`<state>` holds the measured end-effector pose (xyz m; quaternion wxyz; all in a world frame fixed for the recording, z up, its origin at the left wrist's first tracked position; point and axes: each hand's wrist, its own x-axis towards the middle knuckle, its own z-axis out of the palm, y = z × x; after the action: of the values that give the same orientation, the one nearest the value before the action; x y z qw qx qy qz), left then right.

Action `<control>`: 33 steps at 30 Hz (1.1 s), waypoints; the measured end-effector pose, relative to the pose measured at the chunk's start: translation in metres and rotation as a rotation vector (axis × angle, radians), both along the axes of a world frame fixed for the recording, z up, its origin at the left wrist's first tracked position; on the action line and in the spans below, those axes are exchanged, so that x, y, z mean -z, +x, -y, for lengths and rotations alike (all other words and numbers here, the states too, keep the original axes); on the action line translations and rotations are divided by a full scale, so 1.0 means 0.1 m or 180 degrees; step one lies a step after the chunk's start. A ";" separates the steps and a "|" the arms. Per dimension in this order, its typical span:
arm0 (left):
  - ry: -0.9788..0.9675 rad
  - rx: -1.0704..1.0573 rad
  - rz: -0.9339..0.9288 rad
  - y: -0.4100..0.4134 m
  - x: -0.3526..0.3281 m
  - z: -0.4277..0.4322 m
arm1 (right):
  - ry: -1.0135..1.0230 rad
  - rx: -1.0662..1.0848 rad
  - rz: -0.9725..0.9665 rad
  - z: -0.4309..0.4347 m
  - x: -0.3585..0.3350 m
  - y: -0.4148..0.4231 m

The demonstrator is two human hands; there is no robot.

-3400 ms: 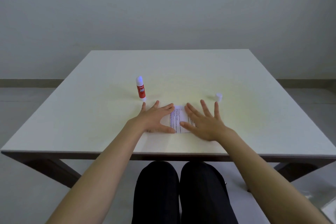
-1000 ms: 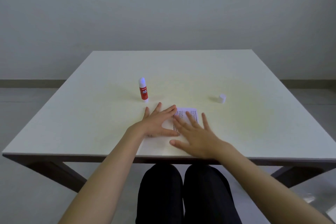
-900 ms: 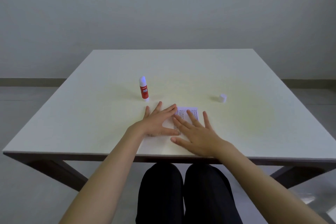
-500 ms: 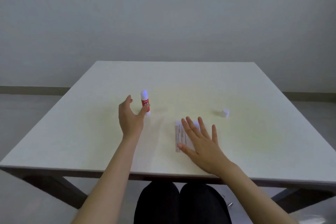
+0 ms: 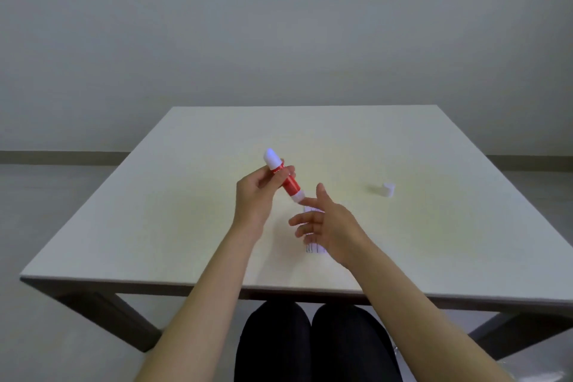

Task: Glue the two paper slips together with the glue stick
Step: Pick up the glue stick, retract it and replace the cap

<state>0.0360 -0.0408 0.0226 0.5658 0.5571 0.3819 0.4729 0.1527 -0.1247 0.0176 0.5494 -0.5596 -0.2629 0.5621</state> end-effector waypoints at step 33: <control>-0.0080 -0.0236 0.0392 0.12 -0.28 0.55 | 0.1331 0.0875 0.1932 0.26 0.04 -0.01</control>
<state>0.0476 -0.0959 0.0502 0.5773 0.5053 0.3726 0.5221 0.1522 -0.1510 0.0133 0.6189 -0.6064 -0.4448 0.2266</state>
